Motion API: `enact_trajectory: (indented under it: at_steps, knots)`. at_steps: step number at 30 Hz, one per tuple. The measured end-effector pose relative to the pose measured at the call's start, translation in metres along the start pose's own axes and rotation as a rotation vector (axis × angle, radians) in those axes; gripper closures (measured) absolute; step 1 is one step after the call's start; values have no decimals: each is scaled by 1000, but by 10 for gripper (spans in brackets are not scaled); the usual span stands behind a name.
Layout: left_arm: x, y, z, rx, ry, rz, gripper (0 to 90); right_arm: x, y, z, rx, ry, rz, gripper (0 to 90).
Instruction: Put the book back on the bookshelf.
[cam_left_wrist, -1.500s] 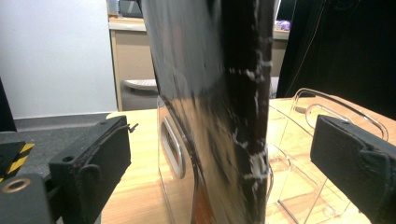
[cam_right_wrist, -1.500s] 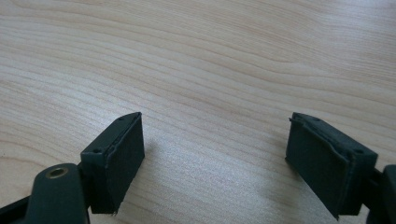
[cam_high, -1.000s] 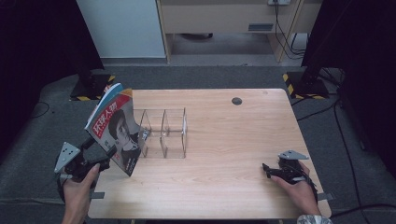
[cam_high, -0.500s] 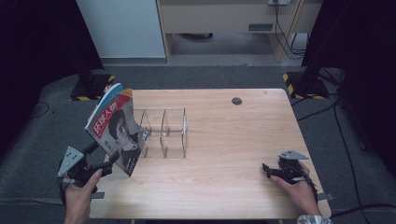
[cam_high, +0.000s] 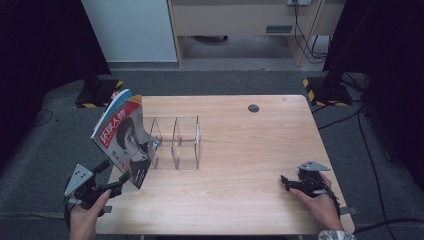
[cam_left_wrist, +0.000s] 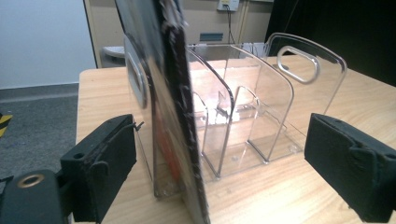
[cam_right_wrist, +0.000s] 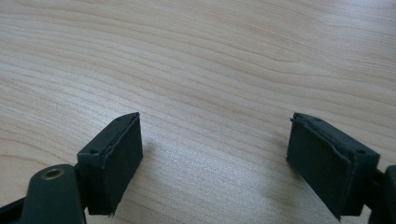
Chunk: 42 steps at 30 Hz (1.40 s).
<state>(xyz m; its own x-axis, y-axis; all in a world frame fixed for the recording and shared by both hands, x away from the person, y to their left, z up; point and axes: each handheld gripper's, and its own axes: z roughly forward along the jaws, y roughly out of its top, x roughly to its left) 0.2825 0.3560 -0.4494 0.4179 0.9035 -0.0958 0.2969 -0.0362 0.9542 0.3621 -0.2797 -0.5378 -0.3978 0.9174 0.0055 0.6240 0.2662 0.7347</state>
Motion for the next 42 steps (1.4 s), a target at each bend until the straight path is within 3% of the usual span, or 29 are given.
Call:
enact_trajectory:
  at_steps: [13, 26, 33, 42]
  knots:
    - [-10, -10, -8, 35, -39, -18, 95, 0, 0, 0, 0, 1, -2, 183]
    - [-33, -11, -6, 78, -119, 14, 103, 1, 0, 0, 0, 1, 0, 182]
    - [-43, -7, 6, 110, -141, 55, 102, 1, 0, 0, 0, 2, -4, 180]
    - [-53, -3, 24, 153, -172, 78, 82, 0, 0, 0, 0, 4, -5, 178]
